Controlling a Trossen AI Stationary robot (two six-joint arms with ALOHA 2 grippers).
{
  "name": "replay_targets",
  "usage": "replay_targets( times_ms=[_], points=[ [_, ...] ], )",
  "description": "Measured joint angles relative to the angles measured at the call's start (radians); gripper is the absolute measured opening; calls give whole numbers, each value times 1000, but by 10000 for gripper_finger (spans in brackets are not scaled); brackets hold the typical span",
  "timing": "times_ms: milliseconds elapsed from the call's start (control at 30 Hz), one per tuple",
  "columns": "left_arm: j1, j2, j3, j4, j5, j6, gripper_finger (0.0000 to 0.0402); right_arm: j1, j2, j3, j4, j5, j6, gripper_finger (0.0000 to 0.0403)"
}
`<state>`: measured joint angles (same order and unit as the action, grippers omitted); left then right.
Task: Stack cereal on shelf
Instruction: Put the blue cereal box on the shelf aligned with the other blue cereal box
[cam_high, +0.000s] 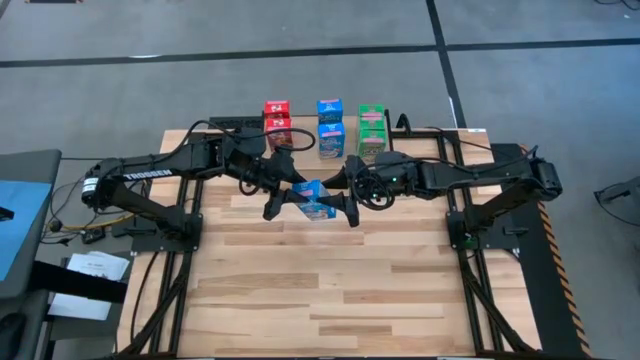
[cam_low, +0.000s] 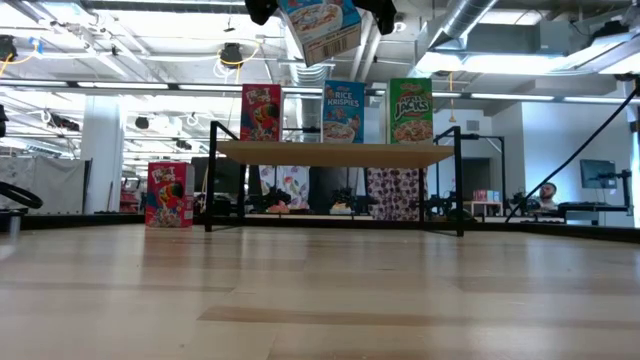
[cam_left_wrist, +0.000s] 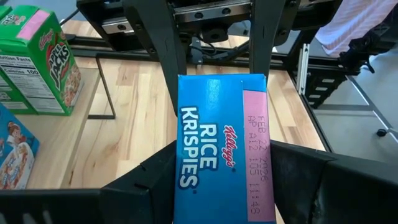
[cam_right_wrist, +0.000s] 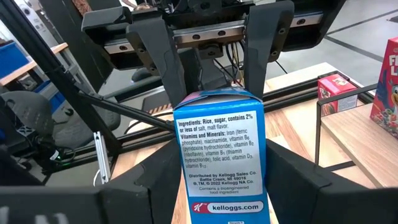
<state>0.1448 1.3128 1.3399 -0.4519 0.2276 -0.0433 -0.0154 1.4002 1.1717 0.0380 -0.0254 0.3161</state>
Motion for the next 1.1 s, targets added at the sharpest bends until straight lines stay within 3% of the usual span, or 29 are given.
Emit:
replay_targets(
  times_ms=[1100],
  points=[
    [1,0,0,0,-3,-6,190,0,0,0,1,16,1,227]
  ],
)
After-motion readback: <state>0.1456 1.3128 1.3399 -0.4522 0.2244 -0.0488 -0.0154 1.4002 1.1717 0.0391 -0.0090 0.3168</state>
